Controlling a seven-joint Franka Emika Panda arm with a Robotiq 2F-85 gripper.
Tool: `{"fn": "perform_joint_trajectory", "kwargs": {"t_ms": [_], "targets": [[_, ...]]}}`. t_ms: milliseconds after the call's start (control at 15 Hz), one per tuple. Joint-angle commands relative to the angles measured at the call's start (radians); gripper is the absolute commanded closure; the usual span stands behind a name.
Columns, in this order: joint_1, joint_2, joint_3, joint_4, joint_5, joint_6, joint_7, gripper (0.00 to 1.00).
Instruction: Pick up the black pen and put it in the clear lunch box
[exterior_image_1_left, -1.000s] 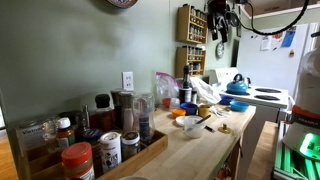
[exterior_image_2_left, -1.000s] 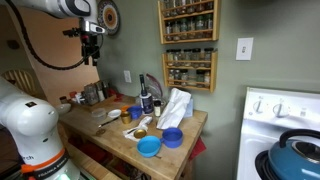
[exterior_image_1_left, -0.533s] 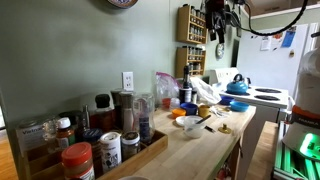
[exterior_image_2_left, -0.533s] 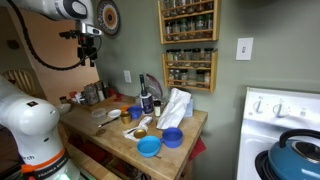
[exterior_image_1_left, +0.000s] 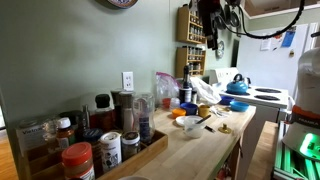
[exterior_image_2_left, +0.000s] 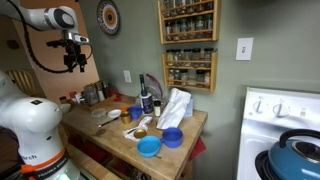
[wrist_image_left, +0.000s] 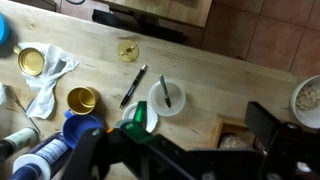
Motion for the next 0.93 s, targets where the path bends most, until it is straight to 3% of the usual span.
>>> {"fn": "perform_joint_trajectory", "kwargs": {"t_ms": [0, 67, 333, 600, 867], "targets": [[0.035, 0.017, -0.039, -0.075, 0.057, -0.010, -0.073, 0.00], [0.021, 0.017, -0.015, -0.039, 0.012, -0.002, -0.016, 0.00], [0.026, 0.030, -0.032, -0.062, 0.034, -0.002, -0.056, 0.00], [0.008, 0.072, 0.016, -0.172, -0.024, 0.234, 0.065, 0.00], [0.002, 0.134, 0.036, -0.298, -0.169, 0.425, 0.159, 0.00]]}}
